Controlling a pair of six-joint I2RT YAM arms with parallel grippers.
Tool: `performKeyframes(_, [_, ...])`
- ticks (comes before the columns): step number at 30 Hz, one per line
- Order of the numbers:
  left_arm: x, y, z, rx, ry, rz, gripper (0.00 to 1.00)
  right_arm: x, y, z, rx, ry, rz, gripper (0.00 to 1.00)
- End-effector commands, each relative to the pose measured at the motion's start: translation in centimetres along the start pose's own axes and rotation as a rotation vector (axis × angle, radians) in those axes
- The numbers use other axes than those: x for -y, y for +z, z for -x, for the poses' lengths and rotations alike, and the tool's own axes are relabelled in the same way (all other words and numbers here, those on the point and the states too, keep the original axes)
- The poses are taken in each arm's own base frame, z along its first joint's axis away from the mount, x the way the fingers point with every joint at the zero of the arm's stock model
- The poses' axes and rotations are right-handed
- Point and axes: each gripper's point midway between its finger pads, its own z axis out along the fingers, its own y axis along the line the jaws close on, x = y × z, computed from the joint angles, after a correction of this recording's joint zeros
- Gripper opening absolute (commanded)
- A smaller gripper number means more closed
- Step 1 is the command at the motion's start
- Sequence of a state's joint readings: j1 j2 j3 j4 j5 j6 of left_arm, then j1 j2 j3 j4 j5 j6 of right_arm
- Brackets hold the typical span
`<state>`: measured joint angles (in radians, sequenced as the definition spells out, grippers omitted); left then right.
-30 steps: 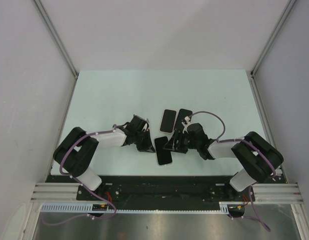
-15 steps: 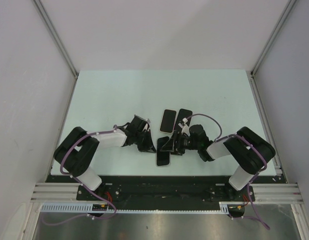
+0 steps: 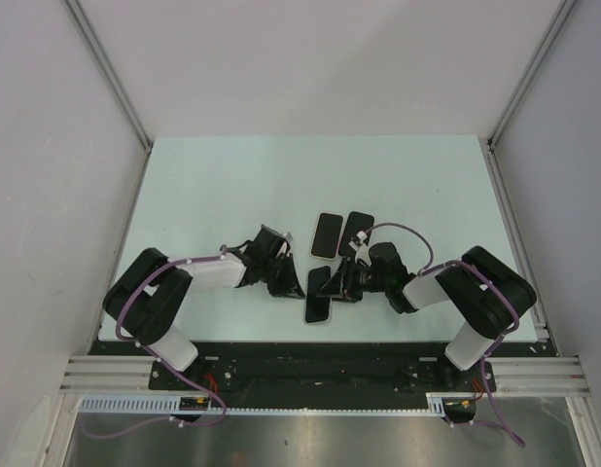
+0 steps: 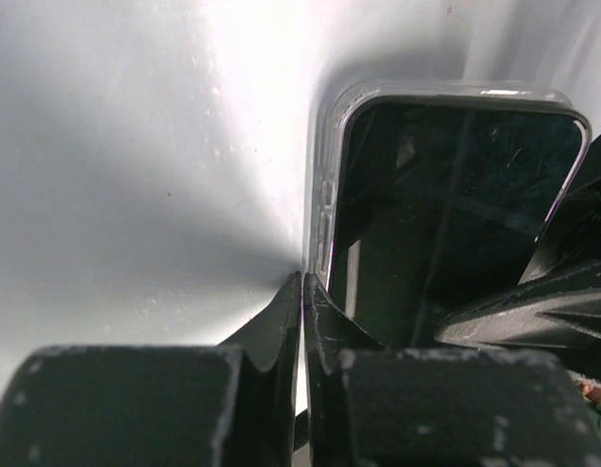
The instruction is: Put the phone into the phone case
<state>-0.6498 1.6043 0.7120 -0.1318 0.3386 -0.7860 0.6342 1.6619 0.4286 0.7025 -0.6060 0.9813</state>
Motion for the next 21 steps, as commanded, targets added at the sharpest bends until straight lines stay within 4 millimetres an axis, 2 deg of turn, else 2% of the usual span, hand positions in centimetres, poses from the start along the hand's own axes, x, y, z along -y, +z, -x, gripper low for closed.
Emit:
performKeyframes(1, [-1.6, -1.0, -0.7, -0.005, -0.014, 0.028, 0.09, -1.3, -0.2, 0.6, 0.013, -0.042, 0.048, 0.35])
performKeyframes(3, [-1.5, -1.6, -0.6, 0.007, -0.012, -0.001, 0.11, -1.8, -0.4, 0.7, 0.012, -0.045, 0.065, 0.33])
performKeyframes(4, [-0.8, -2.5, -0.1, 0.022, -0.01, -0.049, 0.12, -2.2, -0.6, 0.8, 0.016, -0.055, 0.077, 0.33])
performKeyframes(9, [1.6, -4.9, 0.0, 0.066, 0.039, -0.257, 0.29, -3.9, -1.5, 0.9, 0.014, -0.078, 0.12, 0.29])
performKeyframes(13, [4.1, -6.9, 0.2, 0.123, 0.112, -0.408, 0.41, -6.2, -2.6, 0.8, 0.005, -0.11, 0.19, 0.29])
performKeyframes(15, [5.2, -7.6, 0.3, 0.134, 0.144, -0.473, 0.42, -7.4, -3.3, 0.8, 0.003, -0.122, 0.22, 0.29])
performKeyframes(21, [7.1, -8.7, -0.2, 0.124, 0.186, -0.601, 0.44, -10.5, -4.9, 0.5, 0.01, -0.153, 0.3, 0.29])
